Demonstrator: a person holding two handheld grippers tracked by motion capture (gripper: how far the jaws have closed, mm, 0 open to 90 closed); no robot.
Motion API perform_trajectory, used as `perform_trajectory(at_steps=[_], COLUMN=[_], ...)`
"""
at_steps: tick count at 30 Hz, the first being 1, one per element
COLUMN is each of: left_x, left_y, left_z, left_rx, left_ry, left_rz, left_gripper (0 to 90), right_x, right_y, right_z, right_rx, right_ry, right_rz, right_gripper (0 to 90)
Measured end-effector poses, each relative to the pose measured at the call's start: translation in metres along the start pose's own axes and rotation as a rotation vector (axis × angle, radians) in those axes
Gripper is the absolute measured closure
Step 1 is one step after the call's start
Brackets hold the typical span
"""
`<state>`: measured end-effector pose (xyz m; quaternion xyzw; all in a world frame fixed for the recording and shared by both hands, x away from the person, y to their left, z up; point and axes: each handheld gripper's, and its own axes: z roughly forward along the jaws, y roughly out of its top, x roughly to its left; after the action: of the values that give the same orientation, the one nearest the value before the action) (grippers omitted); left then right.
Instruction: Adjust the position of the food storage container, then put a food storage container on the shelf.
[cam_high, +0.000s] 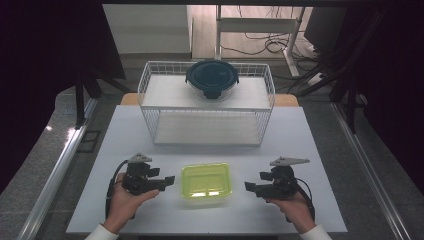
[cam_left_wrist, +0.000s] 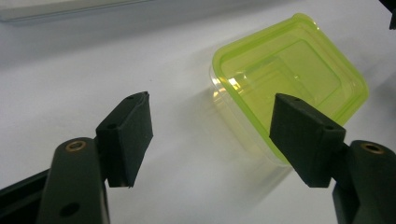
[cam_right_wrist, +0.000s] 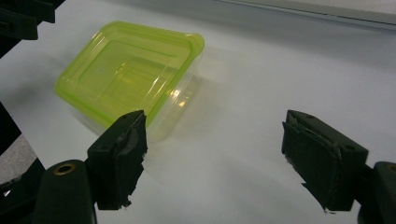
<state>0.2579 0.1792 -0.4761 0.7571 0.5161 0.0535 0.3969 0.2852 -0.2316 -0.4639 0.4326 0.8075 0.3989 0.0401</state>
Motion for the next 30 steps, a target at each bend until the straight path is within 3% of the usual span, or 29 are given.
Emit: perform_trajectory(at_steps=[13, 22, 30], left_x=[0.0, 0.003, 0.007], left_y=[-0.001, -0.002, -0.003], left_z=[-0.001, 0.004, 0.009], left_rx=[-0.017, -0.011, -0.002], left_ry=[-0.027, -0.076, -0.087], left_rz=[-0.036, -0.102, -0.14], left_gripper=[26.3, 26.9, 27.2], right_x=[0.002, 0.004, 0.004], right_y=[0.002, 0.009, 0.016], right_z=[0.005, 0.018, 0.036], right_rx=[0.005, 0.024, 0.053], right_ry=[0.034, 0.073, 0.091], right_rz=[0.019, 0.051, 0.078], right_gripper=[24.6, 30.0, 31.8])
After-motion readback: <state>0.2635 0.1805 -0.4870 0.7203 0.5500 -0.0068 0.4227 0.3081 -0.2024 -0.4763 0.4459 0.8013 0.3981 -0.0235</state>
